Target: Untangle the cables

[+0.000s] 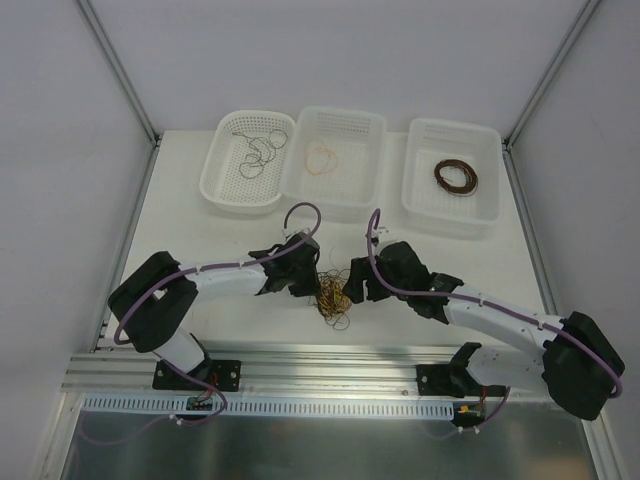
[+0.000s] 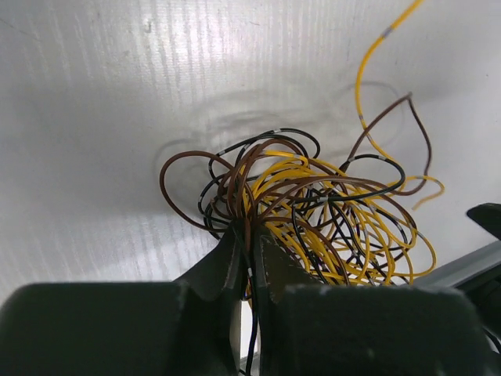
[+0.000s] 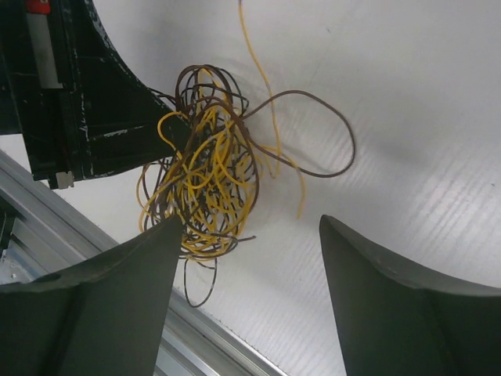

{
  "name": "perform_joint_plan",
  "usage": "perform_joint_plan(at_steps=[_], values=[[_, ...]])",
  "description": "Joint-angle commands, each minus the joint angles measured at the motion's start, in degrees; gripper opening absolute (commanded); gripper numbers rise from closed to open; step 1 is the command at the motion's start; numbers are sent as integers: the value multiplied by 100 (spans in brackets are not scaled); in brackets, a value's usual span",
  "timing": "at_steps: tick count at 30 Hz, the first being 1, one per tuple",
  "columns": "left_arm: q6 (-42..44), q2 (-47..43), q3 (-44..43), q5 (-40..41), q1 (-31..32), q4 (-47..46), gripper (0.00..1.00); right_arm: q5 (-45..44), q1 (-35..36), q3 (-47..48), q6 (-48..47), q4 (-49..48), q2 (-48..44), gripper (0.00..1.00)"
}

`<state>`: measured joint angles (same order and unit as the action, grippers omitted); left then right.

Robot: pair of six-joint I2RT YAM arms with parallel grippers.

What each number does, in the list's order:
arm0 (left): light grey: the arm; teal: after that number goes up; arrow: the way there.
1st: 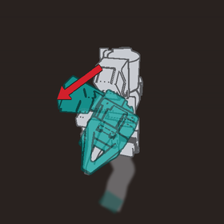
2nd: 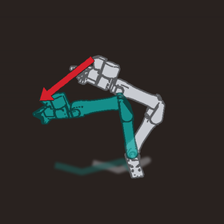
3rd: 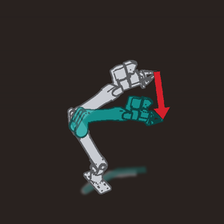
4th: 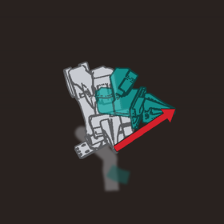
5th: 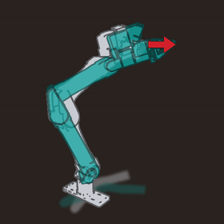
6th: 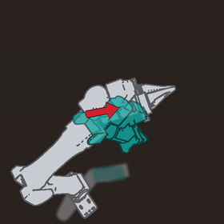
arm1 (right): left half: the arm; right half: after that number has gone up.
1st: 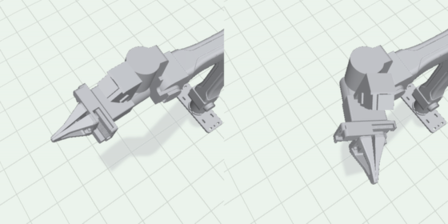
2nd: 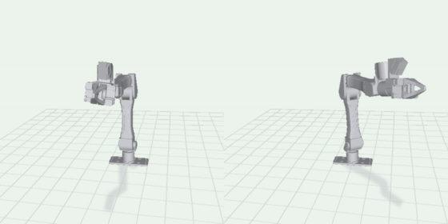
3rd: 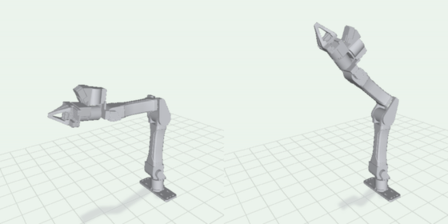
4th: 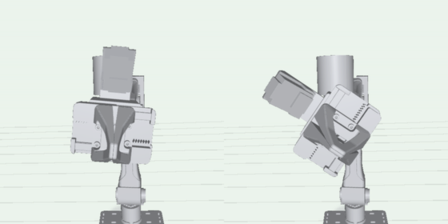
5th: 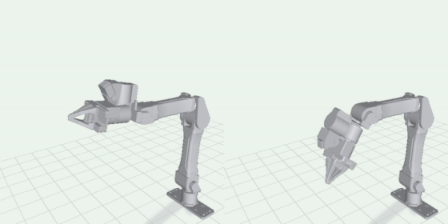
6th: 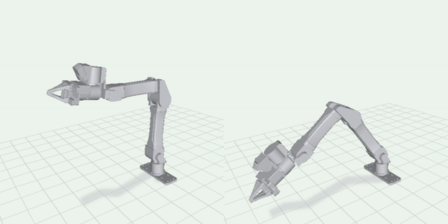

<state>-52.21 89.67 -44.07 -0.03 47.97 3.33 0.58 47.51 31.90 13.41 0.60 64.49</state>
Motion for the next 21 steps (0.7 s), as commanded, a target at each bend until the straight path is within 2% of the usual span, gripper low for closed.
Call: perform_joint_plan(at_steps=[1, 5, 12, 19, 21], values=[[9, -150, 171, -137, 73, -210, 0, 311, 74, 132, 153, -508, 125, 72], [26, -405, 294, -93, 73, -228, 0, 382, 197, 299, 136, -508, 248, 60], [70, -801, 487, -23, 81, -254, 0, 223, 321, 510, 171, -412, 389, 56], [88, -1135, 602, 170, 81, -254, 0, 355, 417, 580, 285, -763, 1021, 52], [79, -1188, 654, 205, 81, -263, 0, 408, 470, 581, 329, -903, 1267, 46]])
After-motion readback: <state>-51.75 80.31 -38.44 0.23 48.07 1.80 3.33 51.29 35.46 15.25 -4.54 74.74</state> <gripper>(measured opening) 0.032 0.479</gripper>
